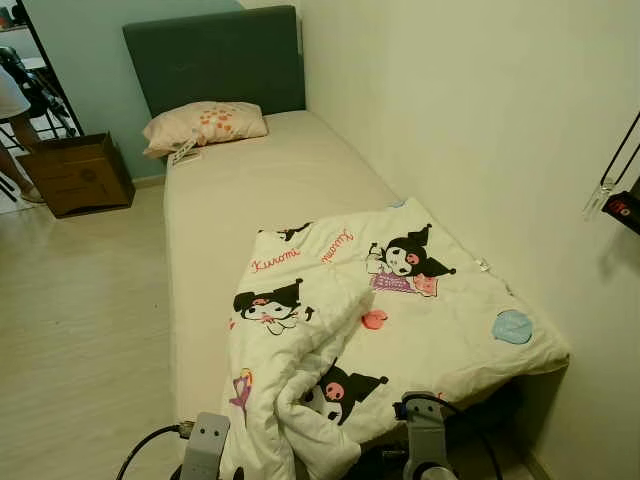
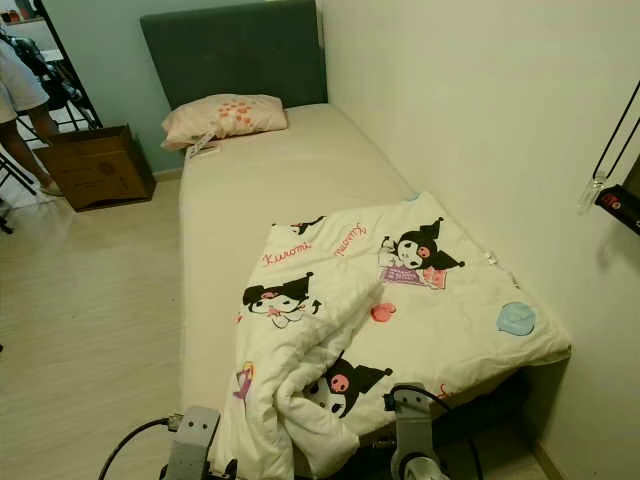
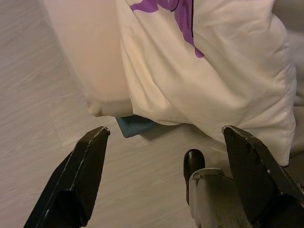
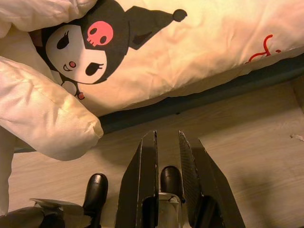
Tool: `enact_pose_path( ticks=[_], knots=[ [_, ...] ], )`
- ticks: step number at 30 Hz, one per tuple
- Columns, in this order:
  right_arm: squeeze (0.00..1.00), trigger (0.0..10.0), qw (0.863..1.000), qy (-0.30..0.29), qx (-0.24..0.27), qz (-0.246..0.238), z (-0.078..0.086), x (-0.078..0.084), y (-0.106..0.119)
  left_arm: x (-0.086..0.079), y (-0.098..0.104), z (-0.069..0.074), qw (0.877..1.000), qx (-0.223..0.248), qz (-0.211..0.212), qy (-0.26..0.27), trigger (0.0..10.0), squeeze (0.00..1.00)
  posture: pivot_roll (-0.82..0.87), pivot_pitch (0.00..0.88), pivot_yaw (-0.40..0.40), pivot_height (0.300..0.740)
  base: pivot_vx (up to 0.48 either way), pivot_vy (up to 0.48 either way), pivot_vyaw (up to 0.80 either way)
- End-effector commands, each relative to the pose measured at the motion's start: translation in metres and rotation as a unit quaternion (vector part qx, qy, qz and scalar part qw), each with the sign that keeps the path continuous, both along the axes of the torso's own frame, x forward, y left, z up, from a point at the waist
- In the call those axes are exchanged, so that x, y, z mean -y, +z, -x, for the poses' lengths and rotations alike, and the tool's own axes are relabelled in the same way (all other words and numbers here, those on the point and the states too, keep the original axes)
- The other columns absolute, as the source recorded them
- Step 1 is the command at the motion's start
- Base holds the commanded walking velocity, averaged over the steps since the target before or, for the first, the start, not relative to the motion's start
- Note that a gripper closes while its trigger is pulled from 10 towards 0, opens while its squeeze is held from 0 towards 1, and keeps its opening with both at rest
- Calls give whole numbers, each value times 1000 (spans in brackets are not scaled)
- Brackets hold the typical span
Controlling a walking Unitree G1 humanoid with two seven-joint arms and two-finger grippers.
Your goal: Clean up the room
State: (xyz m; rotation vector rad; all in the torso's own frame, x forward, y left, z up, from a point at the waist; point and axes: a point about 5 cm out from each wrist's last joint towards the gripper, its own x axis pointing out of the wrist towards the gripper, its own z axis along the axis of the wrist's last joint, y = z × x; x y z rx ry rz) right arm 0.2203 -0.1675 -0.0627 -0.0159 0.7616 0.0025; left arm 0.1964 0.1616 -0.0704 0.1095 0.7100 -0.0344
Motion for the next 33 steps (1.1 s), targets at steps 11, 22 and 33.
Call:
enact_pose_path(
  ticks=[11,22,33],
  knots=[
    [0,10000,1000,-1,-12,-4,5,-3,-4,-5,-3,5,1000,-12,-4,2,10000,0,-46,74,40,740,0,0,0],
    [0,10000,1000,0,-12,-4,5,-3,-4,-2,-2,4,1000,-7,7,-3,10000,0,-46,74,40,740,0,0,0],
    [0,10000,1000,6,-5,1,3,-2,-2,-2,-2,4,1000,-4,0,0,10000,0,-47,74,39,740,0,0,0]
  ],
)
